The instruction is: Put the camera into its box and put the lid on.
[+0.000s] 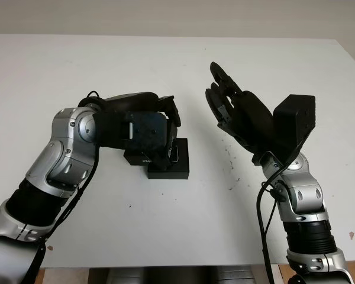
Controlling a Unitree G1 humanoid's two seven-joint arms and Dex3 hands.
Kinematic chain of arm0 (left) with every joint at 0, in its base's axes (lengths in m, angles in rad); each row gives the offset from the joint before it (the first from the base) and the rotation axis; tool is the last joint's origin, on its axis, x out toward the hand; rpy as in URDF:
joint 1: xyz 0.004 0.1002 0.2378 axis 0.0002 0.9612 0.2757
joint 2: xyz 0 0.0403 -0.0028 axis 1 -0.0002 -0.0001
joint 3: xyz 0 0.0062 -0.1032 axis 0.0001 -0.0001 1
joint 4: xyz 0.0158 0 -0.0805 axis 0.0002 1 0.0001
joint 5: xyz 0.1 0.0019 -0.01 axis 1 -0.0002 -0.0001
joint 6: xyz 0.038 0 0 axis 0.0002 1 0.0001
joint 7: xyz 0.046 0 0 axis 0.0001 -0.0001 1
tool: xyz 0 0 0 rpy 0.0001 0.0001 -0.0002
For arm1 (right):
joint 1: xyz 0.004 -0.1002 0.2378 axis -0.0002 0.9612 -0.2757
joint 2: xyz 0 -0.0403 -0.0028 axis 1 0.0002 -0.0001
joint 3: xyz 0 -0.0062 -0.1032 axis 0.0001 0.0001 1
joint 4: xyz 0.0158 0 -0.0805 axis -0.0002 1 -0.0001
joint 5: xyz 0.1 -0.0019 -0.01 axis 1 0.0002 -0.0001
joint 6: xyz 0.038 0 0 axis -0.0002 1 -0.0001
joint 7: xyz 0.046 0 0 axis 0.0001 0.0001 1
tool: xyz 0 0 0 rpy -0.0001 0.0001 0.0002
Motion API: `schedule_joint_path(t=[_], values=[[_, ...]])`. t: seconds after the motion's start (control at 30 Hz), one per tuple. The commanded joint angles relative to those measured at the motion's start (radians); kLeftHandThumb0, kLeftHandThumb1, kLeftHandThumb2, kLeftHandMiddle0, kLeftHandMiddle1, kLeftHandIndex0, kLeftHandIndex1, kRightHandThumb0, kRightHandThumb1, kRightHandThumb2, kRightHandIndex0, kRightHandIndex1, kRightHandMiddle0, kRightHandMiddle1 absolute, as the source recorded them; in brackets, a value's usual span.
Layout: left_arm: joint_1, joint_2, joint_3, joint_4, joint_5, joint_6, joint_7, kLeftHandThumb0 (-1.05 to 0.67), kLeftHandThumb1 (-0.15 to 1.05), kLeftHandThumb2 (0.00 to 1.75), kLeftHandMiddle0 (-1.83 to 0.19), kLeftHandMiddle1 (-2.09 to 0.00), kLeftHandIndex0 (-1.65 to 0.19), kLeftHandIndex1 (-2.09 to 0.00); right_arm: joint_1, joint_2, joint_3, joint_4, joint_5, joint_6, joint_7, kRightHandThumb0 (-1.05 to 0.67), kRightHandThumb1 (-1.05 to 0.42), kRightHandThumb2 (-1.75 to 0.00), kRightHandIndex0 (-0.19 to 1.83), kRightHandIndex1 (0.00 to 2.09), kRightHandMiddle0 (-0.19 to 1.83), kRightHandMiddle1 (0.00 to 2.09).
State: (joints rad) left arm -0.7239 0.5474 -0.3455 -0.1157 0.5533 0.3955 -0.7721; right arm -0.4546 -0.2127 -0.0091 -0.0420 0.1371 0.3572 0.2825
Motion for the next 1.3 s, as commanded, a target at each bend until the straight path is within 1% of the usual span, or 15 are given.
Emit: schedule_joint_path(t=[0.0,0.1,0.17,0.3,0.4,0.5,0.6,0.63,0.7,0.8,0.87,1.0,1.07,1.13,1.27], values=[[0.0,-0.027,-0.027,0.015,0.003,0.055,-0.027,-0.29,1.05,0.24,-0.62,-2.05,-0.4,-2.09,0.0,0.009,-0.003,-0.024,0.003,-0.005,-0.007,-0.72,-1.05,-0.47,-0.16,0.06,-0.11,0.06],[-0.013,-0.051,-0.036,0.024,0.005,0.117,-0.041,-0.31,1.05,0.22,-0.58,-1.96,-0.43,-2.06,0.0,0.008,0.0,-0.027,0.002,-0.002,-0.011,-0.71,-1.05,-0.48,-0.16,0.05,-0.11,0.06],[-0.018,-0.062,-0.039,0.036,0.003,0.141,-0.044,-0.33,1.05,0.21,-0.63,-1.99,-0.49,-2.07,0.001,0.014,-0.002,-0.026,0.004,-0.006,-0.017,-0.72,-1.05,-0.48,-0.16,0.05,-0.11,0.06],[-0.029,-0.071,-0.055,0.048,0.004,0.205,-0.067,-0.34,1.05,0.22,-0.63,-2.05,-0.53,-2.09,0.006,0.02,0.002,-0.031,-0.003,-0.014,-0.026,-0.72,-1.05,-0.47,-0.15,0.06,-0.1,0.06],[-0.042,-0.073,-0.066,0.042,-0.006,0.275,-0.109,-0.34,1.05,0.24,-0.6,-2.09,-0.51,-2.09,0.007,0.02,0.005,-0.028,-0.013,-0.016,-0.032,-0.72,-1.05,-0.48,-0.15,0.06,-0.09,0.06],[-0.059,-0.083,-0.074,0.037,-0.017,0.37,-0.136,-0.33,1.05,0.25,-0.57,-2.09,-0.47,-2.08,0.008,0.021,0.011,-0.028,-0.024,-0.017,-0.039,-0.72,-1.05,-0.48,-0.14,0.06,-0.08,0.06],[-0.071,-0.091,-0.08,0.027,-0.03,0.437,-0.14,-0.34,1.05,0.25,-0.61,-2.09,-0.47,-2.09,0.008,0.021,0.017,-0.023,-0.031,-0.027,-0.036,-0.72,-1.05,-0.5,-0.14,0.06,-0.09,0.06],[-0.069,-0.091,-0.08,0.021,-0.035,0.442,-0.133,-0.34,1.05,0.25,-0.63,-2.09,-0.47,-2.09,0.007,0.021,0.018,-0.017,-0.033,-0.035,-0.034,-0.72,-1.05,-0.5,-0.14,0.06,-0.09,0.06],[-0.061,-0.093,-0.076,0.007,-0.047,0.44,-0.116,-0.34,1.05,0.25,-0.58,-2.09,-0.46,-2.09,0.007,0.022,0.022,-0.011,-0.038,-0.039,-0.034,-0.72,-1.05,-0.5,-0.14,0.06,-0.09,0.06],[-0.053,-0.085,-0.087,-0.015,-0.051,0.438,-0.101,-0.35,1.05,0.25,-0.53,-2.09,-0.37,-2.06,0.008,0.026,0.025,-0.012,-0.046,-0.039,-0.044,-0.73,-1.05,-0.5,-0.13,0.06,-0.08,0.06],[-0.051,-0.082,-0.102,-0.029,-0.046,0.445,-0.093,-0.36,1.05,0.25,-0.4,-2.09,-0.32,-2.04,0.008,0.031,0.024,-0.014,-0.044,-0.032,-0.048,-0.73,-1.05,-0.49,-0.13,0.06,-0.08,0.06],[-0.045,-0.086,-0.13,-0.054,-0.032,0.451,-0.065,-0.35,1.05,0.24,-0.38,-2.05,-0.33,-2.06,0.007,0.035,0.023,-0.009,-0.042,-0.035,-0.051,-0.73,-1.05,-0.49,-0.13,0.06,-0.08,0.06],[-0.04,-0.079,-0.157,-0.063,-0.011,0.416,-0.046,-0.36,1.05,0.24,-0.29,-1.81,-0.22,-1.92,0.011,0.038,0.021,-0.011,-0.037,-0.036,-0.051,-0.72,-1.05,-0.49,-0.13,0.06,-0.08,0.06],[-0.028,-0.074,-0.165,-0.067,-0.001,0.375,-0.023,-0.37,1.05,0.23,-0.28,-1.67,-0.22,-1.85,0.012,0.04,0.023,-0.013,-0.039,-0.031,-0.053,-0.72,-1.05,-0.49,-0.13,0.06,-0.07,0.06],[0.008,-0.071,-0.159,-0.072,-0.003,0.284,0.021,-0.35,1.05,0.23,-0.32,-1.68,-0.23,-1.77,0.016,0.046,0.015,-0.009,-0.026,-0.04,-0.046,-0.72,-1.05,-0.49,-0.14,0.05,-0.09,0.05]])
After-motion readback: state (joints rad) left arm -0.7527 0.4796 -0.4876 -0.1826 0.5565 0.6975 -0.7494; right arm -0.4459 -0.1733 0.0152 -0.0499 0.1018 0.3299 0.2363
